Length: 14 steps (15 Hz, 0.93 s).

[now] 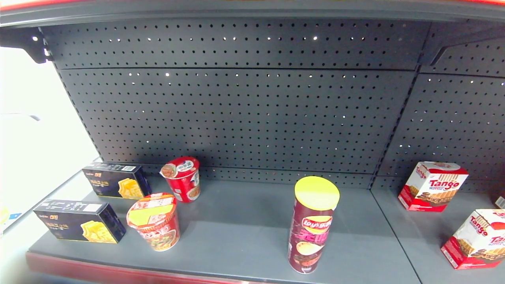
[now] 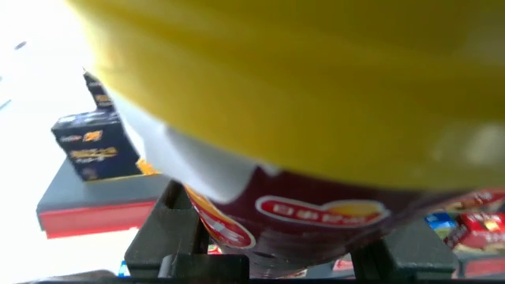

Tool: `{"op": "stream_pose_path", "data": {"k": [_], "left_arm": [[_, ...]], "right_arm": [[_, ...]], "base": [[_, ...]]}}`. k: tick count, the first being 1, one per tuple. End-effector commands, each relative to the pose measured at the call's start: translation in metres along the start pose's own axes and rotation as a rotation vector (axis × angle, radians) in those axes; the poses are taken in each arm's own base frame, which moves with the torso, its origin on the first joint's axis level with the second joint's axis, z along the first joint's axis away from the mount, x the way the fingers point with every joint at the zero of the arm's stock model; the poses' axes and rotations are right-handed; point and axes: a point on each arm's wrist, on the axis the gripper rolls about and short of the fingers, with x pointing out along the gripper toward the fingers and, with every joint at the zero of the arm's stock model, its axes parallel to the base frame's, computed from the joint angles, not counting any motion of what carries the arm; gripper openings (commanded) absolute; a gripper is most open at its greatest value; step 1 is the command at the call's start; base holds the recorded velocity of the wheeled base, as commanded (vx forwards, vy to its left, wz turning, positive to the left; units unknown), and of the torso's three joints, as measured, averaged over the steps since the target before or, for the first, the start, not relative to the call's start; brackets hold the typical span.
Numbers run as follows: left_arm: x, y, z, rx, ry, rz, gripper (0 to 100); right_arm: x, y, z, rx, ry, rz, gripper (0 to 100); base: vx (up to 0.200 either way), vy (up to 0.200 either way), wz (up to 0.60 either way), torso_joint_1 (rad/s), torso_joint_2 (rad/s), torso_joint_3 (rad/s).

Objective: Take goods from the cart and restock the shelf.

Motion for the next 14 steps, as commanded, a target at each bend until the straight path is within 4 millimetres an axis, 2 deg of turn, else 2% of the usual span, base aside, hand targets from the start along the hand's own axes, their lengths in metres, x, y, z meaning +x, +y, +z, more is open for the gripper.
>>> {"op": "stream_pose_path", "data": {"k": [1,3,5,8,11,14], "left_arm": [[0.001,-0.001,0.001,0.000,0.005,-0.027,0],[0.001,-0.002,0.002,0.003,0.006,-0.090,0],[0.002,-0.002,0.003,0.003,0.008,-0.115,0],[0.008,-0.002,0.011,-0.001,0.027,-0.134,0],[0.015,-0.003,0.031,0.000,0.029,-0.217,0],[0.021,-0.004,0.030,0.006,0.064,-0.316,0]], "right_arm": [[0.001,0.000,-0.001,0.011,0.006,0.007,100],[0.000,0.000,-0.002,0.031,0.002,0.079,100],[0.001,0.003,-0.007,-0.084,0.016,0.250,100],[0.001,0.002,-0.007,-0.045,0.020,0.199,100],[0.001,0.002,-0.007,-0.043,0.020,0.194,100],[0.001,0.002,-0.007,-0.045,0.018,0.196,100]], "base": [[0.000,0.000,0.00,0.000,0.00,0.000],[0.000,0.000,0.00,0.000,0.00,0.000],[0.000,0.000,0.00,0.000,0.00,0.000],[0.000,0.000,0.00,0.000,0.00,0.000],[0.000,0.000,0.00,0.000,0.00,0.000],[0.000,0.000,0.00,0.000,0.00,0.000]]}}
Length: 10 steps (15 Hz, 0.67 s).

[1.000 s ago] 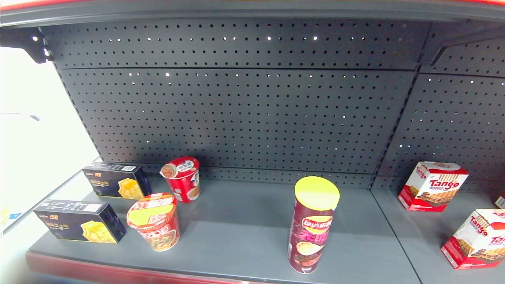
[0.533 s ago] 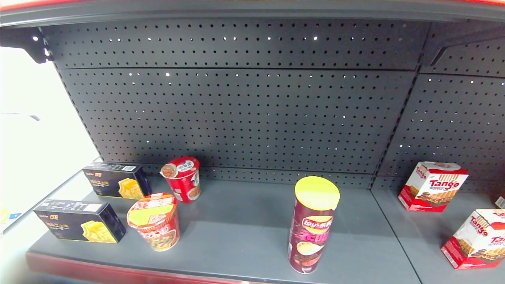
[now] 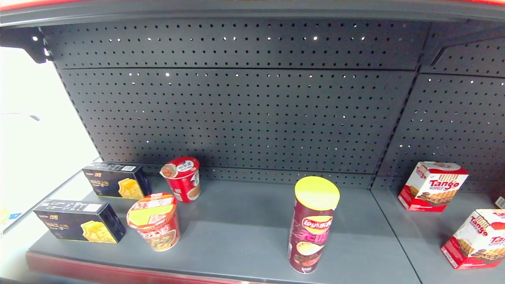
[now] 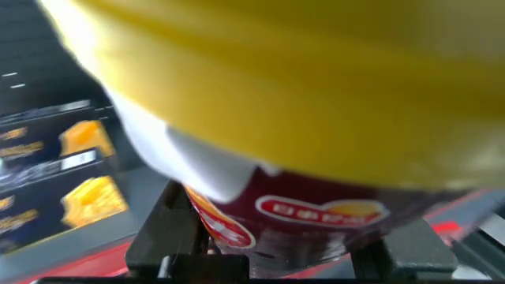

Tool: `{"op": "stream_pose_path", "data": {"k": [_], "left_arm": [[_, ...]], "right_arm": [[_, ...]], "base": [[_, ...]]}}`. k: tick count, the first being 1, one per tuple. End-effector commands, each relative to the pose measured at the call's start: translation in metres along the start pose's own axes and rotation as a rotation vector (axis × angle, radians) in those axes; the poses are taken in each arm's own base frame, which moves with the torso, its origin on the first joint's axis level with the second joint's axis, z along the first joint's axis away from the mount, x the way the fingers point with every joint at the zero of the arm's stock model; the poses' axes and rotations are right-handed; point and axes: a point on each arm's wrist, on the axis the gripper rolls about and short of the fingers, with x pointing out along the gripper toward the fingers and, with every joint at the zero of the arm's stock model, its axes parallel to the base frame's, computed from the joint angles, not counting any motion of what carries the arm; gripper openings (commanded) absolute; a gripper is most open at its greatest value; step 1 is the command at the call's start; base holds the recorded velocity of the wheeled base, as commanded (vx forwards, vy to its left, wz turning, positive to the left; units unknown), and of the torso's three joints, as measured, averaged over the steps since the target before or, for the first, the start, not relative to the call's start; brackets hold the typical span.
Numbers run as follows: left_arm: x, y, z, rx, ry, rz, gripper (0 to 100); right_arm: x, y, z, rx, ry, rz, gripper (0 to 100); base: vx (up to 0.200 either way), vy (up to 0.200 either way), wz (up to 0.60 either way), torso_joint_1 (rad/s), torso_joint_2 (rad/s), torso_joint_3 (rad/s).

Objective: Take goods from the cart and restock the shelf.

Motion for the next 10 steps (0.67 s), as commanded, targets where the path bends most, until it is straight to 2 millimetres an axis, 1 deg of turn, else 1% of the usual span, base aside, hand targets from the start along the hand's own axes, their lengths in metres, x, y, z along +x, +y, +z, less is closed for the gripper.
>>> {"op": "stream_pose_path", "data": {"k": [1,4,9,10], "left_arm": [[0.0069,0.0018,-0.0016,-0.010,0.040,-0.025,0],[0.0071,0.0018,-0.0011,-0.010,0.040,-0.026,0],[0.0082,0.0021,0.0022,-0.010,0.039,-0.026,0],[0.0088,0.0023,0.0024,-0.010,0.040,-0.026,0]], "right_arm": [[0.0000,0.0000,0.0000,0.000,0.000,0.000,100],[0.0001,0.0001,-0.0004,0.000,0.001,0.003,100],[0.0001,0.0003,-0.0004,0.000,0.001,0.011,100],[0.0001,0.0003,-0.0004,0.000,0.001,0.011,100]], "base": [[0.000,0.000,0.00,0.000,0.00,0.000],[0.000,0.000,-0.60,0.002,0.00,0.001],[0.000,0.000,0.00,0.000,0.00,0.000],[0.000,0.000,-0.60,0.002,0.01,0.007]]}}
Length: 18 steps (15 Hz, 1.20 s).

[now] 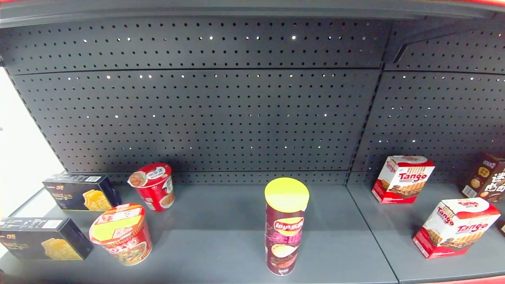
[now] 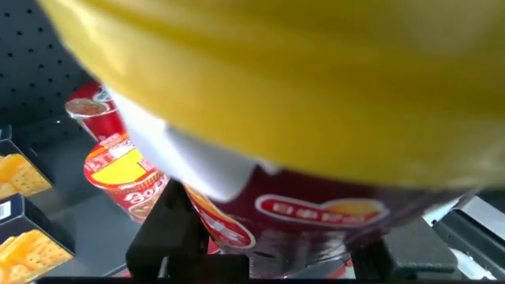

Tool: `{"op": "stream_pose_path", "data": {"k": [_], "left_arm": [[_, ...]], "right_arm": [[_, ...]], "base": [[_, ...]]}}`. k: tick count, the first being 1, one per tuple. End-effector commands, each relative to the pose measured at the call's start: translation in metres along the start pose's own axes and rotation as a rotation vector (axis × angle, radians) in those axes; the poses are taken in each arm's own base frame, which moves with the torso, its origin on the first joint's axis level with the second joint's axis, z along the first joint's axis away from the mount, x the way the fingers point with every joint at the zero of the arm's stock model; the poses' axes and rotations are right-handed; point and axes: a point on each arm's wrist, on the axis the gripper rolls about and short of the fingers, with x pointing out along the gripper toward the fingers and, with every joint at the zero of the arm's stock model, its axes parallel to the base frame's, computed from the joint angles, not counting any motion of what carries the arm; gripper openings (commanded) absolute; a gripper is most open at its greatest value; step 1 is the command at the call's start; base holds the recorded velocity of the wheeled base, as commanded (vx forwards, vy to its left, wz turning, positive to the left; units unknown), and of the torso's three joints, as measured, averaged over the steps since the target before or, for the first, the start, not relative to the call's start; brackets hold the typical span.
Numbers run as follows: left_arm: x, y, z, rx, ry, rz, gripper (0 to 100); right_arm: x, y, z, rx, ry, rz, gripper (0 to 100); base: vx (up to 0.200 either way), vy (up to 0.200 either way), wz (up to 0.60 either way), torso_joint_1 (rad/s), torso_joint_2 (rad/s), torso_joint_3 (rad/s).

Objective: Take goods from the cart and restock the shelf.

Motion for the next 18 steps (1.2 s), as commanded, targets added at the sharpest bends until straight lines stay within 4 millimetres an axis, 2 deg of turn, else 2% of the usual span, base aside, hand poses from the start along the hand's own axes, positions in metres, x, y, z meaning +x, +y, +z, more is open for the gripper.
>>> {"op": "stream_pose_path", "data": {"k": [1,6,10,13,17,18], "left_arm": [[0.001,0.000,0.000,-0.003,0.007,-0.003,0],[0.001,0.000,0.007,0.002,-0.005,-0.035,0],[0.019,0.004,0.040,0.000,0.007,-0.098,0],[0.037,0.007,0.045,-0.015,0.058,-0.166,0],[0.085,0.012,0.044,-0.055,0.166,-0.275,0],[0.108,0.017,0.046,-0.088,0.166,-0.322,0]], "right_arm": [[0.000,0.000,0.000,0.000,0.000,0.000,100],[0.000,0.000,0.000,0.000,0.000,0.000,100],[0.000,0.000,0.000,0.000,0.000,0.000,100],[0.000,0.000,0.000,0.000,0.000,0.000,100],[0.000,0.000,0.000,0.000,0.000,0.000,100],[0.000,0.000,0.000,0.000,0.000,0.000,100]], "base": [[0.000,0.000,0.00,0.000,0.00,0.000],[0.000,0.000,0.00,0.000,0.00,0.000],[0.000,0.000,0.00,0.000,0.00,0.000],[0.000,0.000,0.00,0.000,0.00,0.000],[0.000,0.000,0.00,0.000,0.00,0.000],[0.000,0.000,0.00,0.000,0.00,0.000]]}}
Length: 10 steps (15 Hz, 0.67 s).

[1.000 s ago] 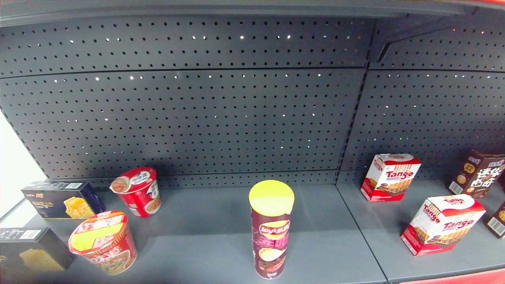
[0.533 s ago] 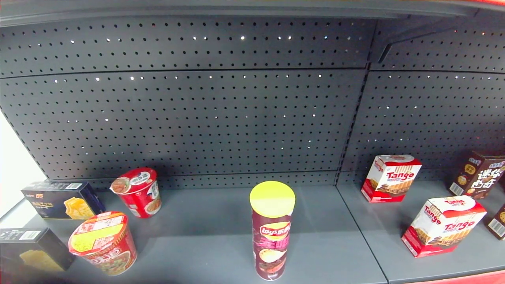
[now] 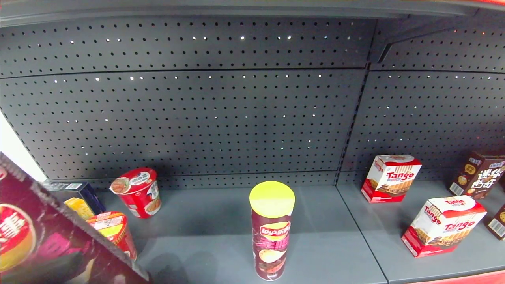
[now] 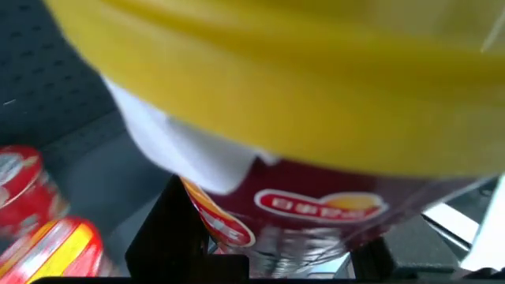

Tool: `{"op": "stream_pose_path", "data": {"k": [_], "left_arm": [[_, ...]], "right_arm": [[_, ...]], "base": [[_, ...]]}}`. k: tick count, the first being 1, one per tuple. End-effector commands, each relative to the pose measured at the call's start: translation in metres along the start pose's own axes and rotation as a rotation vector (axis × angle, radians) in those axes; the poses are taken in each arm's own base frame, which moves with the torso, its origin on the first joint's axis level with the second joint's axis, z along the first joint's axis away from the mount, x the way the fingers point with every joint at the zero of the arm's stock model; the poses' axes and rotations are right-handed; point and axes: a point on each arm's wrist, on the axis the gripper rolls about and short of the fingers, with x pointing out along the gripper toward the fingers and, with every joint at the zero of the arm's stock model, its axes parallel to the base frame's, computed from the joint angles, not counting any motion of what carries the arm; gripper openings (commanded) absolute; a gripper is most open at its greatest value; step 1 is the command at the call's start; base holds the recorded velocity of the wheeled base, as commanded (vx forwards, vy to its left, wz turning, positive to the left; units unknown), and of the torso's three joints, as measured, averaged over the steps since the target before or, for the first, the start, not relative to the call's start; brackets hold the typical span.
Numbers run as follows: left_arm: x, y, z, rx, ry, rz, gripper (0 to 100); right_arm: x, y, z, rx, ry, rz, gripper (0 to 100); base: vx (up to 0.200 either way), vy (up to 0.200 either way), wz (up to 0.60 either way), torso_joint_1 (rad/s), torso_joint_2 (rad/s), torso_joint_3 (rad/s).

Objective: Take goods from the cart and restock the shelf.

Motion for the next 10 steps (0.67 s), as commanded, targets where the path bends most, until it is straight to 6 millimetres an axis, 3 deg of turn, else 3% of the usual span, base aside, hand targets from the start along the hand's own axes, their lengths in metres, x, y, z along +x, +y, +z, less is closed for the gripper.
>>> {"op": "stream_pose_path", "data": {"k": [1,5,10], "left_arm": [[0.049,0.026,0.002,-0.083,0.060,-0.067,0],[0.116,0.070,0.000,-0.057,0.006,-0.098,0],[0.158,0.105,-0.008,-0.081,0.041,-0.134,0]], "right_arm": [[0.000,0.000,0.000,0.000,0.001,-0.001,100],[0.000,0.000,0.000,0.000,0.001,-0.001,100],[0.000,0.000,0.000,0.000,0.001,0.000,100]], "base": [[0.000,0.000,0.00,0.000,0.00,0.000],[0.000,0.000,0.00,0.000,0.00,0.000],[0.000,0.000,0.00,0.000,0.00,0.000]]}}
